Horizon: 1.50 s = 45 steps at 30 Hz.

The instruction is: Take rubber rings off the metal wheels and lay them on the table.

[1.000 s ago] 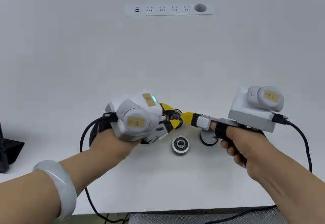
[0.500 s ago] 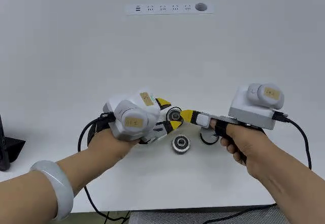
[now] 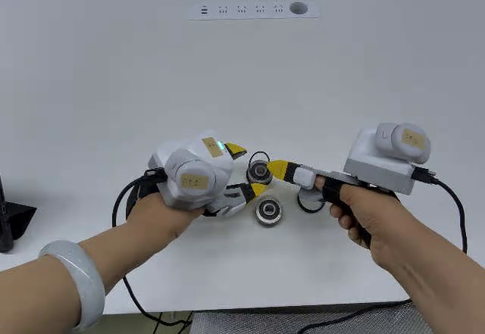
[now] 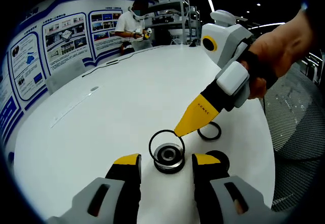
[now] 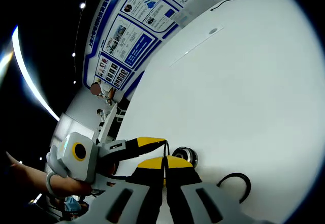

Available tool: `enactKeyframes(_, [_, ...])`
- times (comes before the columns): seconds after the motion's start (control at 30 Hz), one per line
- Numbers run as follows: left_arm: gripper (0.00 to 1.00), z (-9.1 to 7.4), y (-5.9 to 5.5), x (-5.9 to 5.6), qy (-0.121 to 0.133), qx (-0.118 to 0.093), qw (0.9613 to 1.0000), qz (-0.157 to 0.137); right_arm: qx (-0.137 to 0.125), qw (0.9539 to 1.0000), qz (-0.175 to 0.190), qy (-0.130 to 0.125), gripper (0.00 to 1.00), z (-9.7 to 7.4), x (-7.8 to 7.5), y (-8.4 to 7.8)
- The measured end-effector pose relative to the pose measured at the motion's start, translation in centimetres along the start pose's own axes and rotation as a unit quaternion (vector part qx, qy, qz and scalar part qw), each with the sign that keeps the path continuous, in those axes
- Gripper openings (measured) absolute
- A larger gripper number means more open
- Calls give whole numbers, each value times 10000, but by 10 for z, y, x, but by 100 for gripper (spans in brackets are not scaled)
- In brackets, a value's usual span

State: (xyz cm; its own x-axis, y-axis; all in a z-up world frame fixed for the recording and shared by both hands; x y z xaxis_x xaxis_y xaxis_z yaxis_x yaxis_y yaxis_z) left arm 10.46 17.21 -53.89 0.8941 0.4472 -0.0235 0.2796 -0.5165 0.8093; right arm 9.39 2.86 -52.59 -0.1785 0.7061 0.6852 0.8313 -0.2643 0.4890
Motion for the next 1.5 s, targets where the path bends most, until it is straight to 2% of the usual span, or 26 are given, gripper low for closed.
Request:
enactKeyframes(0.13, [42,0,-1,0,5,-17,10000,-31,-74,9999,62,76,2,-7,0,2])
enactKeyframes(0.37, [42,-2,-4,0,18,-14,10000,-66,-129,9998,121,61,2,-22,-3,-5])
enactKeyframes(0.57, [41,-3,-4,-1,31,-22,10000,-66,-145,9995,242,-106,2,-34,-18,-13])
enactKeyframes(0.9, [40,-4,-5,0,27,-16,10000,-94,-237,9978,471,-396,2,-50,-45,-15])
enactKeyframes(1.5, [39,-3,-5,0,8,2,10000,-81,-34,9957,487,-785,3,-57,-58,-27])
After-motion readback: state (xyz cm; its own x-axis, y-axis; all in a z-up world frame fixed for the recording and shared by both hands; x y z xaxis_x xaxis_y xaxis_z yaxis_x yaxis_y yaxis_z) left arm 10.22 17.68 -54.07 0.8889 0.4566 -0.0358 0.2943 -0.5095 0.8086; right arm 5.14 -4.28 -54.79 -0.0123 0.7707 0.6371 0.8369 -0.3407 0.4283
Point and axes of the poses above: the centre of the closed fingertips' face, and the gripper's own axes: z roughly forward along the fingers, x roughly to its left, y roughly out of its top, the point moved 9 cm from there along -z, roughly backward along the fingers, and after that the axes turned 8 degrees about -y, right-handed, at the moved point
